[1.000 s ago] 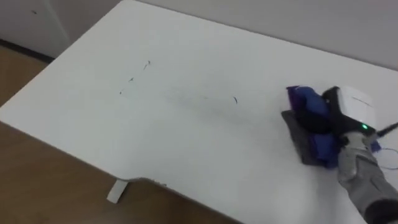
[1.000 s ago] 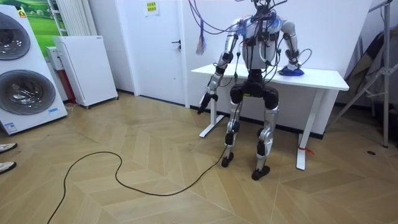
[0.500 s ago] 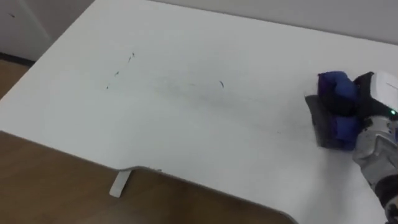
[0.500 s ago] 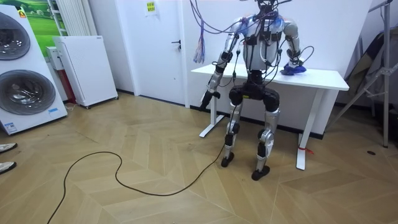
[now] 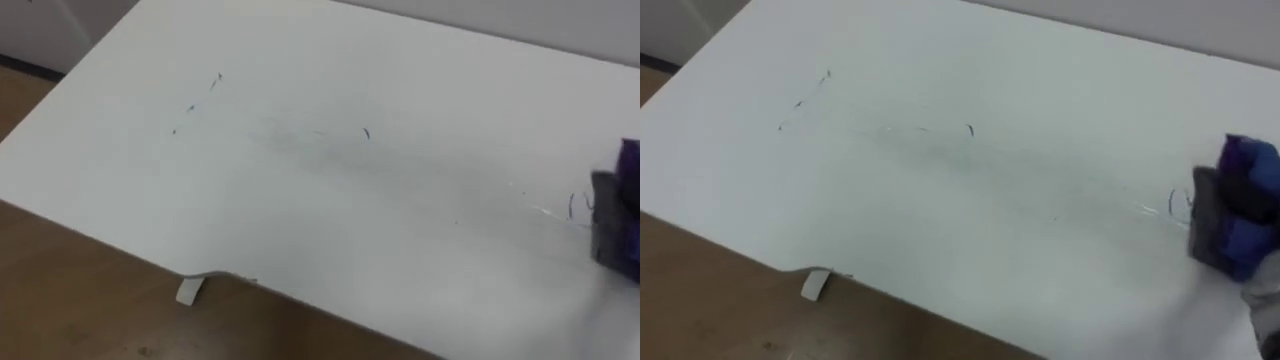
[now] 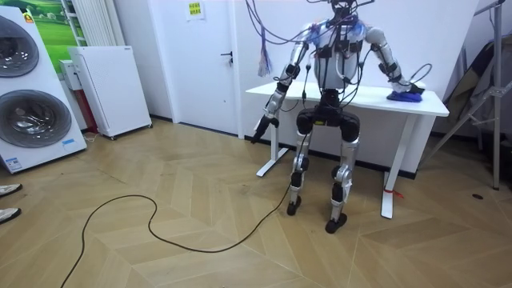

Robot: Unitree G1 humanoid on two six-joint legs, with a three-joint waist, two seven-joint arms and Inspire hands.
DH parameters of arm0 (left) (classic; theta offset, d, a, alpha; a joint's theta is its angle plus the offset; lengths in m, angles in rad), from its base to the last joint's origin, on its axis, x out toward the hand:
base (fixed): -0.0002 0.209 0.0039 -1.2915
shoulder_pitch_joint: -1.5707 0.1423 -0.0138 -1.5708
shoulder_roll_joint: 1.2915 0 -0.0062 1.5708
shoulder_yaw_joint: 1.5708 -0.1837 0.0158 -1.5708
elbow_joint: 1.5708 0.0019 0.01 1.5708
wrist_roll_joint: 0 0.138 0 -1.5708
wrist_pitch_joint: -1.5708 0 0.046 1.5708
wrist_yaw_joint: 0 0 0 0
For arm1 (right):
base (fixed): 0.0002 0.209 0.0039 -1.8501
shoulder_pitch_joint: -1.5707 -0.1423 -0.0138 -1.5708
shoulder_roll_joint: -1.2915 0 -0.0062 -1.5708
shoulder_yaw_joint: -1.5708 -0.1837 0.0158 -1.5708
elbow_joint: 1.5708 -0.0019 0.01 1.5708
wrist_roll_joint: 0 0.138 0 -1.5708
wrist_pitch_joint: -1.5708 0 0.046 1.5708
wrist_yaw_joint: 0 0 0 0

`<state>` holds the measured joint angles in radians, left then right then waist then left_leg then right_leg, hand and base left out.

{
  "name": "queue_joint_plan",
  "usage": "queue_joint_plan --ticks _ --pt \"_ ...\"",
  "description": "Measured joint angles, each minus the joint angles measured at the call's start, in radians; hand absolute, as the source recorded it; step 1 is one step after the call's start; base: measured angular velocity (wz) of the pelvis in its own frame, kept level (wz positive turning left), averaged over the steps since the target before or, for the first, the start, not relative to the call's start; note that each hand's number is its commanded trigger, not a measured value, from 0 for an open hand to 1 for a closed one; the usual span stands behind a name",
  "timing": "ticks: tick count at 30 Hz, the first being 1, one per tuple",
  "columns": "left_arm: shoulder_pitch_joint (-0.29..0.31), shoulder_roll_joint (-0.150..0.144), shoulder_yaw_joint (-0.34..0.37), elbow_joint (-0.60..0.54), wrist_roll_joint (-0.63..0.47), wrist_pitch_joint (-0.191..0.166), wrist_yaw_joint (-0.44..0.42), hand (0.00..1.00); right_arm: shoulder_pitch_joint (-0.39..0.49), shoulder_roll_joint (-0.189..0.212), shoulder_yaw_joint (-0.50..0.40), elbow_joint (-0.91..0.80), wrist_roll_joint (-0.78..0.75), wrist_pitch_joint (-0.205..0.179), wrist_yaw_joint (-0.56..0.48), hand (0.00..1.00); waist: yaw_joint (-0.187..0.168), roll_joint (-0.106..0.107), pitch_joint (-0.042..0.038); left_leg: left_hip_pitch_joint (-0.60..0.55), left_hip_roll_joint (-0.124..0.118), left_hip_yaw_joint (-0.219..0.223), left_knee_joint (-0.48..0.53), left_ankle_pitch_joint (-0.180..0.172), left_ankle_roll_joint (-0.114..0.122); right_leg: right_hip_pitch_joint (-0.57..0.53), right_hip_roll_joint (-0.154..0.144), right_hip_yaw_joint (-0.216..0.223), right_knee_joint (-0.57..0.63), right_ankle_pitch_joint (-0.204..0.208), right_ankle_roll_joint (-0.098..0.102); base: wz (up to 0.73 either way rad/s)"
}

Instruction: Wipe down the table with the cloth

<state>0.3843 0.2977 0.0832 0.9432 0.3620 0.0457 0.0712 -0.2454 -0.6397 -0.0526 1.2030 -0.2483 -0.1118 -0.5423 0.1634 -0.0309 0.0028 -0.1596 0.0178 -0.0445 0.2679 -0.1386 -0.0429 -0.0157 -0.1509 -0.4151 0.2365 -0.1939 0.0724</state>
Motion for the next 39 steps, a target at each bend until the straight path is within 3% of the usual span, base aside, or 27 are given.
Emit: queue_joint_plan --ticks 3,9,14,17,18,20,23,24,27,29,31,33,34,36,39 --pt "0.000 -0.003 -0.006 0.000 -0.009 -0.012 0.006 0.00 0.033 0.000 -0.029 0.016 0.048 0.014 0.023 1.00 -0.011 0.002 -0.0092 0.029 0.005 0.025 -0.001 0.000 0.000 0.027 0.002 0.005 -0.001 -0.003 -0.002 -0.05" --pt "0.009 -0.004 -0.006 -0.003 -0.007 0.000 0.007 0.00 0.061 0.000 -0.053 0.015 0.113 0.045 0.017 1.00 -0.025 0.017 -0.0034 0.049 0.017 0.046 -0.013 -0.002 0.003 0.032 0.014 0.040 0.004 -0.014 -0.011 -0.06" --pt "0.036 -0.007 -0.005 -0.023 -0.005 0.005 0.008 0.00 0.093 0.000 -0.058 0.015 0.083 0.037 -0.028 1.00 -0.024 0.031 -0.0106 0.050 0.017 0.044 -0.004 -0.002 0.002 0.036 0.016 0.041 0.001 -0.013 -0.012 0.01" --pt "0.043 -0.008 -0.006 -0.024 -0.008 0.015 0.009 0.00 0.124 0.003 -0.058 -0.007 0.047 0.038 -0.060 1.00 -0.026 0.028 -0.0122 0.052 0.013 0.038 -0.010 -0.002 0.002 0.044 0.017 0.041 0.001 -0.013 -0.011 0.09" --pt "0.046 -0.009 -0.007 -0.025 -0.011 0.015 0.009 0.00 0.139 0.008 -0.058 -0.026 0.023 0.040 -0.081 1.00 -0.027 0.027 -0.0078 0.058 0.011 0.037 -0.012 -0.002 0.002 0.051 0.016 0.041 -0.001 -0.014 -0.011 0.07" --pt "0.045 -0.009 -0.006 -0.025 -0.017 0.015 0.009 0.00 0.143 0.012 -0.055 -0.042 -0.020 0.048 -0.098 1.00 -0.022 0.018 -0.0060 0.063 0.011 0.039 -0.013 -0.002 0.003 0.054 0.015 0.042 0.000 -0.014 -0.010 -0.04" --pt "0.015 -0.011 -0.010 -0.029 -0.018 0.009 0.009 0.00 0.128 0.012 -0.033 -0.093 -0.096 0.076 -0.098 1.00 -0.014 0.027 0.0050 0.068 0.015 0.051 -0.013 -0.002 0.003 0.049 0.018 0.062 0.001 -0.013 -0.011 -0.18" --pt "0.003 -0.011 -0.017 -0.022 -0.020 0.003 0.009 0.00 0.110 0.012 0.006 -0.112 -0.113 0.093 -0.099 1.00 -0.006 0.019 0.0111 0.072 0.018 0.063 -0.015 -0.002 0.002 0.046 0.019 0.076 0.003 -0.012 -0.013 -0.30" --pt "-0.028 -0.012 -0.042 -0.022 -0.015 -0.003 0.004 0.00 0.046 0.019 0.114 -0.187 -0.225 0.124 -0.079 1.00 0.018 0.026 0.0098 0.065 0.026 0.072 -0.020 -0.003 0.001 0.025 0.024 0.098 0.014 -0.010 -0.017 -0.28" --pt "-0.036 -0.013 -0.053 -0.021 -0.006 -0.003 -0.002 0.00 -0.017 0.039 0.205 -0.226 -0.305 0.127 -0.057 1.00 0.057 0.029 0.0095 0.066 0.026 0.060 -0.027 -0.002 0.000 0.008 0.027 0.113 0.021 -0.004 -0.024 -0.25" --pt "-0.049 -0.011 -0.074 -0.022 -0.006 -0.001 -0.002 0.00 -0.075 0.077 0.284 -0.243 -0.355 0.124 -0.050 1.00 0.071 0.033 0.0109 0.064 0.023 0.036 -0.026 -0.001 -0.003 0.014 0.031 0.100 0.015 -0.004 -0.024 0.15" --pt "-0.067 -0.011 -0.108 -0.019 -0.006 -0.001 -0.017 0.00 -0.130 0.109 0.350 -0.267 -0.423 0.124 -0.033 1.00 0.120 0.033 0.0128 0.055 0.020 0.015 -0.026 0.001 -0.005 0.015 0.031 0.077 0.004 -0.004 -0.024 0.28" --pt "-0.072 -0.011 -0.110 -0.019 -0.007 -0.001 -0.019 0.00 -0.141 0.114 0.356 -0.268 -0.442 0.122 -0.031 1.00 0.125 0.031 0.0141 0.050 0.020 0.009 -0.026 0.001 -0.006 0.016 0.031 0.069 0.002 -0.004 -0.024 0.30" --pt "-0.083 -0.011 -0.128 -0.005 -0.007 0.000 -0.025 0.00 -0.192 0.135 0.394 -0.266 -0.490 0.113 -0.017 1.00 0.180 0.026 0.0186 0.043 0.017 -0.002 -0.026 0.002 -0.007 0.016 0.031 0.055 -0.001 -0.006 -0.023 0.19" --pt "-0.083 -0.012 -0.143 0.012 -0.005 0.007 -0.040 0.00 -0.251 0.163 0.422 -0.238 -0.475 0.106 -0.011 1.00 0.208 0.029 0.0200 0.025 0.011 -0.029 -0.025 0.002 -0.007 0.015 0.030 0.029 -0.008 -0.007 -0.022 0.24"
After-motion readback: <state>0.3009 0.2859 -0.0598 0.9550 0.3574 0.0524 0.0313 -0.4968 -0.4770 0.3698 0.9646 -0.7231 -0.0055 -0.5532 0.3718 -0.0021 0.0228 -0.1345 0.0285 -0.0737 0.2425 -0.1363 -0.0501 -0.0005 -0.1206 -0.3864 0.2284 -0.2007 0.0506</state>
